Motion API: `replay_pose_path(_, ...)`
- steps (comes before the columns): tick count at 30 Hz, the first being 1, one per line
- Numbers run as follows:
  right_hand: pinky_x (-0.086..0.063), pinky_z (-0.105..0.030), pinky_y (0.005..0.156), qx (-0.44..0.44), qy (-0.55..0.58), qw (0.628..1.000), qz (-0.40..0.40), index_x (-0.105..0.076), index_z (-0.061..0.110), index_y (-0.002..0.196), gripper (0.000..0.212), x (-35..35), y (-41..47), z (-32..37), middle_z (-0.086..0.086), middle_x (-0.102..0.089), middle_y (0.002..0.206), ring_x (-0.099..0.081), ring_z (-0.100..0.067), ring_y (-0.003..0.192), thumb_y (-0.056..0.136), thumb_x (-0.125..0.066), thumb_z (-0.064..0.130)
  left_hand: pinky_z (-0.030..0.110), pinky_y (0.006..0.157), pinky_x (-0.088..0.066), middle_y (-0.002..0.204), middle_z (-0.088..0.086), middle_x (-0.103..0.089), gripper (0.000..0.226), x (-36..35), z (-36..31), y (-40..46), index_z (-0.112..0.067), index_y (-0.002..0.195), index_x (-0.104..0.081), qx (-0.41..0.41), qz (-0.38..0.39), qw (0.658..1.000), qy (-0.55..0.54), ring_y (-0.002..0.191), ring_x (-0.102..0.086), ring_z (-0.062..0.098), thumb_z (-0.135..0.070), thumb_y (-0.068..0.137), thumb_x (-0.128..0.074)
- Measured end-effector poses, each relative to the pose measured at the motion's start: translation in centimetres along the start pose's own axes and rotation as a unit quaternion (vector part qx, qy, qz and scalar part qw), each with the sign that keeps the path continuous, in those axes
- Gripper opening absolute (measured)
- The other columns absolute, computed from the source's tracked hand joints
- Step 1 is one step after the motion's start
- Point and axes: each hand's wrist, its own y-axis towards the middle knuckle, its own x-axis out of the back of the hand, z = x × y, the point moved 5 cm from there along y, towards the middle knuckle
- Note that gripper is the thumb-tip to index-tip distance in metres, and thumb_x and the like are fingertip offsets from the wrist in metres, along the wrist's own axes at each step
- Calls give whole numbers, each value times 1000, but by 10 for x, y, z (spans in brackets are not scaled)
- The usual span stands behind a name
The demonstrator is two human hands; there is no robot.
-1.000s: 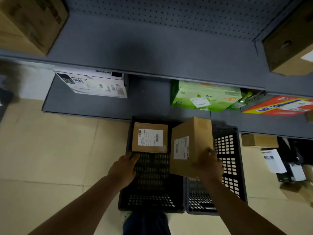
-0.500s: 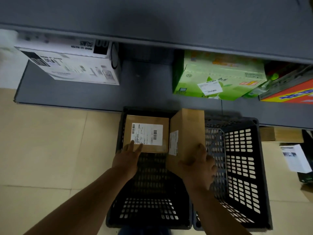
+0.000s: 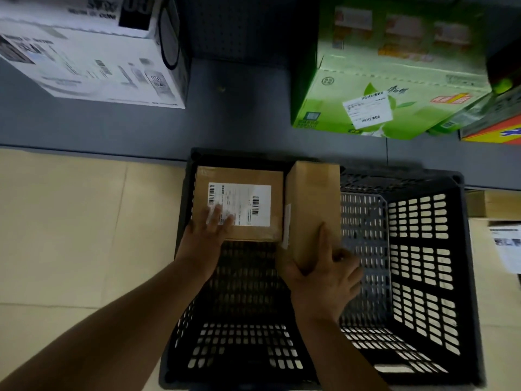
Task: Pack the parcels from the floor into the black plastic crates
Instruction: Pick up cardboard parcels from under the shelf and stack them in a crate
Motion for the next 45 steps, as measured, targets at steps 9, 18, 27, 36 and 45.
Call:
replay_pose_path(9,-30,-45,99,-19,-87,989,121,-9,39,149,91,-42,23,6,-19,-33,131,-34,-35,116,77,-59,63,50,115,3,153,12,29,90,1,3,5,-27,146,22,-9,24,999,38,142,19,34,-19,92,-51)
replay_pose_path(18,-21,-55,109,213,-175,961,32,-32,24,146,84,-73,29,7,-29,-30,146,-20,-43,136,74,-57,59,47,117,2,153,14,26,85,-3,4,3,-25,146,21,-23,-30,999,34,143,16,34,-16,94,-46)
replay_pose_path(27,9,-43,115,327,-228,907,136,19,3,144,104,-119,39,2,-24,9,155,9,-34,144,79,-34,65,42,115,3,153,13,27,83,-9,4,4,-25,146,21,-30,-59,998,12,143,18,34,-15,96,-44)
replay_pose_path(36,21,-55,109,361,-277,858,238,36,-3,135,137,-102,40,-6,-25,41,141,36,-39,133,70,-60,70,48,117,0,151,18,28,84,-14,-1,7,-21,147,20,-30,-53,998,27,141,18,40,-15,95,-45)
replay_pose_path(45,18,-66,104,359,-351,840,206,37,-15,128,109,-102,42,-10,-41,38,134,32,-55,127,89,-57,26,53,116,-4,153,22,22,79,-22,0,13,-19,149,12,-42,-49,998,18,140,13,45,-15,95,-46)
